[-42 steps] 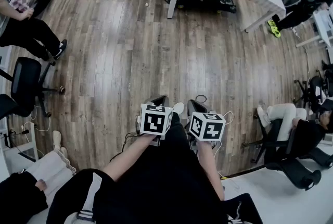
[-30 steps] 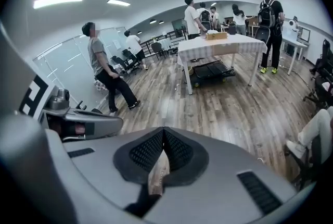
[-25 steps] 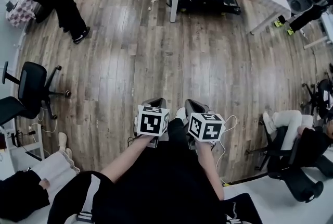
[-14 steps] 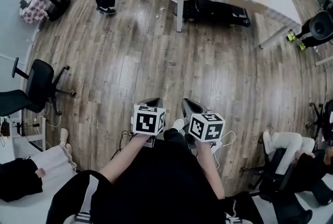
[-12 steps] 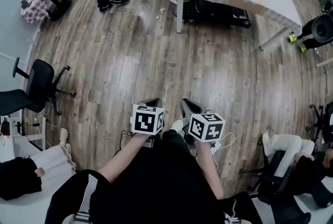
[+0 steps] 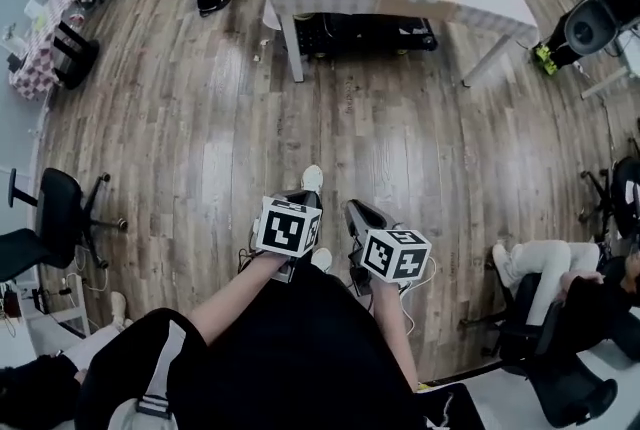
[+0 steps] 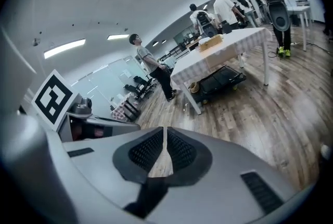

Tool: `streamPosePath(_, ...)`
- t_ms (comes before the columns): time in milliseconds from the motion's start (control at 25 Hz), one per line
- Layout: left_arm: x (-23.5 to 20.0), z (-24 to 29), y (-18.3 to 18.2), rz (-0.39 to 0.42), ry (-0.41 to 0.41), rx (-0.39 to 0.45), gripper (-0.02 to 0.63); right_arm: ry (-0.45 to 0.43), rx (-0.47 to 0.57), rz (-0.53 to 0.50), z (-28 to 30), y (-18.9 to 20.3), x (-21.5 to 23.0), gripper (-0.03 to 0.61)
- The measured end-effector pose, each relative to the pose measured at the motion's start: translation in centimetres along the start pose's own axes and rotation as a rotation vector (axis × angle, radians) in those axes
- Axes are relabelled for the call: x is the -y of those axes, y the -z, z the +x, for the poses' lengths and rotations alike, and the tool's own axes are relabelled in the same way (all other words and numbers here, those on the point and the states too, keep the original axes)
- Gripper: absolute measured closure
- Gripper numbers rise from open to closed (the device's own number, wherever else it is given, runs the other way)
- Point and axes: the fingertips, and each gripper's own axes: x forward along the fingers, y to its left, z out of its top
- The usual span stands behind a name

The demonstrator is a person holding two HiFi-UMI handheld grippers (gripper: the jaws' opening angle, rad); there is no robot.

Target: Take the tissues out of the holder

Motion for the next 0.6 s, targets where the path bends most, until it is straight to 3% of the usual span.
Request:
streamPosePath(160, 2.5, 3.5, -3.1, 0.072, 0.048, -0.018, 0.615, 0.027, 0.042, 0.028, -0.1, -2.6, 3.7, 0.563)
streamPosePath(320, 2.5, 7.3, -7.3, 0.09, 0.07, -0.038, 0.615, 0.027, 0.059, 0.022, 1.8, -6.7, 6.4, 0.563)
streamPosePath(600, 0.6, 12.6, -19.8, 0.076, 0.116, -0.014, 0.615, 0.038, 0.057, -0.022, 7.2, -18.6, 10.2, 0.563)
